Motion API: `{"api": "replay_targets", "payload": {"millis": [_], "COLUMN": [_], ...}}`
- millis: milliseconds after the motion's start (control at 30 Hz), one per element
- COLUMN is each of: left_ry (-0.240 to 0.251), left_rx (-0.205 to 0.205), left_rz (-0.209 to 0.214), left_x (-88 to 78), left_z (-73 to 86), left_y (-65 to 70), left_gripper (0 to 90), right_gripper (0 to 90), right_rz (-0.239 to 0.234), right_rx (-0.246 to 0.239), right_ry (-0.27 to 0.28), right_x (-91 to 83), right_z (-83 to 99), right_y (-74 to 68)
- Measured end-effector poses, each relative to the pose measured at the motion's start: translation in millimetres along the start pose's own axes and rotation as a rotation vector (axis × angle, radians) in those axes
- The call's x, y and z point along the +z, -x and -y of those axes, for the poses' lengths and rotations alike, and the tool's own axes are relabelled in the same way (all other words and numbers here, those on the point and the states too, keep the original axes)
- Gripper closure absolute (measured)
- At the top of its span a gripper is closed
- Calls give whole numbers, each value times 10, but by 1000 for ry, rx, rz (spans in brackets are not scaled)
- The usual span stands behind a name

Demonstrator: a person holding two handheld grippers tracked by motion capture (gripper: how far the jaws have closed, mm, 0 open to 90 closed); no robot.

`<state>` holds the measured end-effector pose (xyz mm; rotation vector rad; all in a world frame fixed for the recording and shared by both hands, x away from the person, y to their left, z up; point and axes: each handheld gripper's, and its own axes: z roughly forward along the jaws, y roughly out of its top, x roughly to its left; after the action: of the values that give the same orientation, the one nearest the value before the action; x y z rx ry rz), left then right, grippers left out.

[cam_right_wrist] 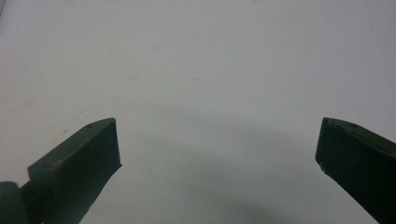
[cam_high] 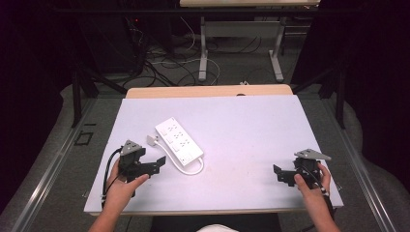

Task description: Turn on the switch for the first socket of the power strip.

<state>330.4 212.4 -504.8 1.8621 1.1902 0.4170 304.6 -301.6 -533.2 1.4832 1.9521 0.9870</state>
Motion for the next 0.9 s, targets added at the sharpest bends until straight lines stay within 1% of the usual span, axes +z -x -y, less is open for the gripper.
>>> {"api": "replay_targets", "payload": {"millis": [100, 133, 200, 233, 267, 367, 400, 433, 467, 500, 533, 567, 600, 633, 667, 700, 800, 833, 867, 900], "left_ry": [14, 6, 21, 16, 21, 9, 19, 5, 18, 6, 6, 4, -3, -6, -9, -6, -11, -20, -15, -27], "left_rx": [0, -3, -12, -16, -9, -8, -6, 2, -9, 2, -3, 3, 0, 13, 6, 13, 30, 36, 36, 36], "left_rz": [-12, -7, -5, -1, -5, 2, -2, -5, -1, 1, -3, -7, -3, -8, -4, -12, -15, -18, -21, -23], "left_x": [1, -5, 6, 5, 13, 19, 30, 21, 36, 32, 40, 43, 45, 47, 52, 59, 71, 73, 86, 85], "left_z": [-59, -81, -112, -131, -144, -191, -203, -222, -233, -252, -266, -282, -299, -315, -331, -343, -388, -405, -416, -431], "left_y": [5, 3, 10, 13, 14, 27, 30, 25, 32, 24, 29, 28, 29, 22, 28, 28, 22, 18, 18, 19], "left_gripper": [141, 151, 160, 161, 162, 166, 168, 173, 178, 185, 191, 196, 203, 210, 215, 218, 230, 233, 234, 237], "right_gripper": [0, 0, 0, 0, 0, 0, 0, 0, 0, 0, 0, 0, 0, 0, 0, 0, 0, 0, 0, 0], "right_rz": [-3, -2, -5, -4, -5, -10, -9, -10, -10, -10, -11, -10, -11, -13, -17, -19, -17, -18, -21, -24], "right_rx": [-1, 1, 1, 1, -1, 5, 6, 6, 4, 3, 3, 4, -3, 1, 1, 3, 4, 3, 4, 5], "right_ry": [-2, -1, 0, 1, 0, -3, -1, 0, -1, -1, -4, -4, -4, -6, -7, -6, -7, -8, -7, -8], "right_x": [5, 5, 1, 0, -1, -2, 1, 1, 2, 5, 5, 7, 6, 7, 6, 10, 15, 16, 19, 21], "right_z": [0, -1, -4, -5, -5, -5, -4, -4, -3, -2, -1, -2, -2, 0, -1, -1, -1, -1, -1, 1], "right_y": [0, 0, 2, 3, 6, 2, -3, -6, -8, -10, -15, -19, -16, -22, -23, -27, -29, -27, -30, -32]}}
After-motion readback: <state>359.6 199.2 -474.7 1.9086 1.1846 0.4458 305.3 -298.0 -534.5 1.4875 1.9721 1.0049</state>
